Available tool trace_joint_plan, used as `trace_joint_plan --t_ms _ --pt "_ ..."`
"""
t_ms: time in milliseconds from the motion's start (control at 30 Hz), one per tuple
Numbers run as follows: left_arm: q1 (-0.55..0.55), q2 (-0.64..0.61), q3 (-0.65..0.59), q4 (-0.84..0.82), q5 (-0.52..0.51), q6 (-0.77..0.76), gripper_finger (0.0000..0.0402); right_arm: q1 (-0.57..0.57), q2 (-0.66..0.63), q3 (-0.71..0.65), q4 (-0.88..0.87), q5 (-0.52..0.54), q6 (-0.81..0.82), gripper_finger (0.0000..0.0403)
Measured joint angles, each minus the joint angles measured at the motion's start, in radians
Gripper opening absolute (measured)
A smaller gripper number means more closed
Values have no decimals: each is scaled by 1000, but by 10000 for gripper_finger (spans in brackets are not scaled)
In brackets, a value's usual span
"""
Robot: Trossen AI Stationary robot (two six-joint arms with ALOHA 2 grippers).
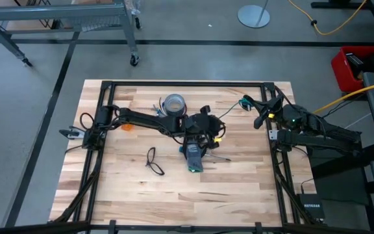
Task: Coil cords
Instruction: Coil the green wire on the black spool
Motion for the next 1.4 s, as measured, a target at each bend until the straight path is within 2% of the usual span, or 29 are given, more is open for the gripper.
trace_joint_plan --t_ms 167,267,400,933,1233,1400 --pt "-12 -2 0 151 -8 120 62 0 0 0 0 0 0 1" --pt "-7 -2 0 194 -67 165 62 0 0 0 0 -1 0 1" --pt "6 -2 0 195 -127 184 62 0 0 0 0 -20 -3 1" --pt "20 -2 0 194 -128 175 62 0 0 0 10 -44 -4 1" --pt "20 -2 0 193 -128 170 62 1 0 0 10 -110 -4 1" --pt "21 -2 0 193 -129 163 33 1 0 0 10 -113 -4 1"
